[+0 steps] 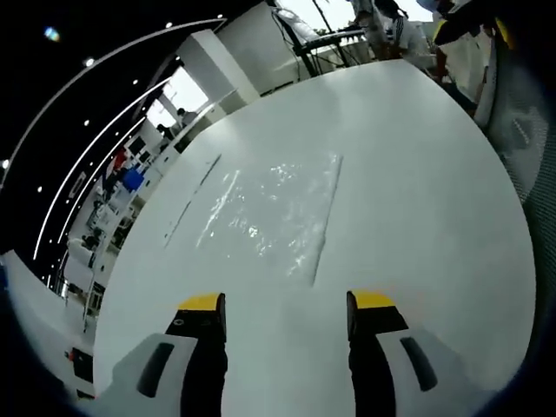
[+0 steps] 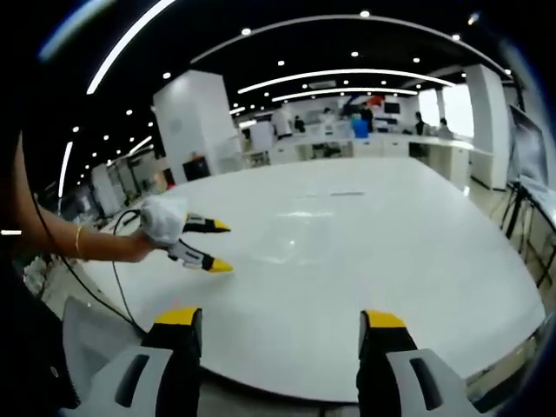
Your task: Open the resealable bag by pulling the two sides of the seal apart until the entire bag opening is separated and visibly accessible.
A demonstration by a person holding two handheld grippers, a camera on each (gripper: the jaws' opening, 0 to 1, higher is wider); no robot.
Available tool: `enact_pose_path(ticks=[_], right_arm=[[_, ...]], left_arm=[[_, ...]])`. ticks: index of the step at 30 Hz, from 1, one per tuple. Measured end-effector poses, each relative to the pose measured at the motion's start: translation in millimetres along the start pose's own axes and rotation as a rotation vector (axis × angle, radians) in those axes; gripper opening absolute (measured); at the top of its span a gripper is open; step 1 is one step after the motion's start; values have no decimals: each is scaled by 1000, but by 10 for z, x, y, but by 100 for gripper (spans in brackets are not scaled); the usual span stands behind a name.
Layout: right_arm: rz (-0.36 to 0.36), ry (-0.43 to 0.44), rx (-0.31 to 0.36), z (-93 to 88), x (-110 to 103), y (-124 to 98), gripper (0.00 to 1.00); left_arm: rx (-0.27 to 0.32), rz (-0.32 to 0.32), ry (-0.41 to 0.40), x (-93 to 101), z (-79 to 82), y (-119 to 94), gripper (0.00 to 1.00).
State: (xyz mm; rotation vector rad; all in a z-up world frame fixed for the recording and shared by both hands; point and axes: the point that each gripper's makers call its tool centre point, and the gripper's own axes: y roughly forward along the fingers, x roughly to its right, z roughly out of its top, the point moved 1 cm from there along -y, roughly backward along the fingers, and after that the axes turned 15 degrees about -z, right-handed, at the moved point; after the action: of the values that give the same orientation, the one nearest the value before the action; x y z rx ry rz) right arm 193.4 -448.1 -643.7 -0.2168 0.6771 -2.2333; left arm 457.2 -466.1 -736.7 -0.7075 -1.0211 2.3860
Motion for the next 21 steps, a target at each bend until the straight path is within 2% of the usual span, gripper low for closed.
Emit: enact_pose_path(ticks=[11,16,21], right_arm=[[-10,9,-9,-10,19,-6,71],[-13,11,-12,-17,19,-4,71],[-13,10,-17,-22,24,6,71]], left_arm=[[-13,-10,55,-50,33,141,48],[-15,-4,84,-71,64,179,43],[-6,-25,100,-71,95,250,36]])
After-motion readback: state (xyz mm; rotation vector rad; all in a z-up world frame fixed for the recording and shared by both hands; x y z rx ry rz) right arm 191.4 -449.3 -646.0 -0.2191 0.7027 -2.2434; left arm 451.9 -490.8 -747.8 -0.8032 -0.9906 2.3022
